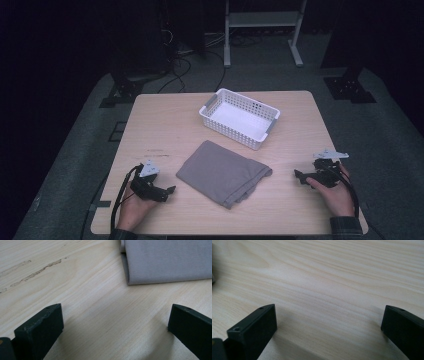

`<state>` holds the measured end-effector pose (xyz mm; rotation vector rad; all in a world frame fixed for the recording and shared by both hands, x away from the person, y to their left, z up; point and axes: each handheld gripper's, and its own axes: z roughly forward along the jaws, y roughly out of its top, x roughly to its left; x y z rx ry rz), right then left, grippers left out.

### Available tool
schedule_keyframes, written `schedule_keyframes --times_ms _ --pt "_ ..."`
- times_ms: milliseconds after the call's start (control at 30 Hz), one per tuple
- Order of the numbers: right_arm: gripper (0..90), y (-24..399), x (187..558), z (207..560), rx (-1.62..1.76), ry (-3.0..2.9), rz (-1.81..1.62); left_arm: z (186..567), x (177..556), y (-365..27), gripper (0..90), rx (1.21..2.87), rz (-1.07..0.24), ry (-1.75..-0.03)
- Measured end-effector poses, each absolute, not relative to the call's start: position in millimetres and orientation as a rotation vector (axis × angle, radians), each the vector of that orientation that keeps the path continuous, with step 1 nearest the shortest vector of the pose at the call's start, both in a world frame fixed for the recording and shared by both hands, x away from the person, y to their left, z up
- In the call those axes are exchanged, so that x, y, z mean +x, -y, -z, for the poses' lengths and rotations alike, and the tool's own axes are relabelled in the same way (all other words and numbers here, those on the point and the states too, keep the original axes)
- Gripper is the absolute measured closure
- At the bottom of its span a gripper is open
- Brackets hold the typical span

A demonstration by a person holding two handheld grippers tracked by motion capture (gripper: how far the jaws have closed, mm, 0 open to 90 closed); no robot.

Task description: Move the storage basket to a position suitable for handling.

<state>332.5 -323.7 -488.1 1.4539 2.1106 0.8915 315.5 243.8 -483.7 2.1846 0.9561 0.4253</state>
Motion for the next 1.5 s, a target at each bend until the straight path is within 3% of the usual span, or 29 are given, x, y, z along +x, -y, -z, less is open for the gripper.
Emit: schedule_keyframes --times_ms 133,200,233,1500 --pt "1.6 324.2 332.2 487.4 1.451 -2.12 -0.891 483.6 315.5 -243.7 0.0 2.19 -0.418 -0.943" --pt "6.3 324.2 332.0 485.9 1.449 -2.126 -0.887 483.6 315.8 -243.8 0.0 2.193 -0.414 -0.935" --pt "13.1 324.0 331.3 484.1 1.443 -2.121 -0.885 483.4 315.8 -244.2 0.0 2.198 -0.411 -0.93" --pt "28.6 293.4 350.7 443.7 1.288 -2.246 -1.003 483.6 317.1 -244.4 0.0 2.201 -0.402 -0.912"
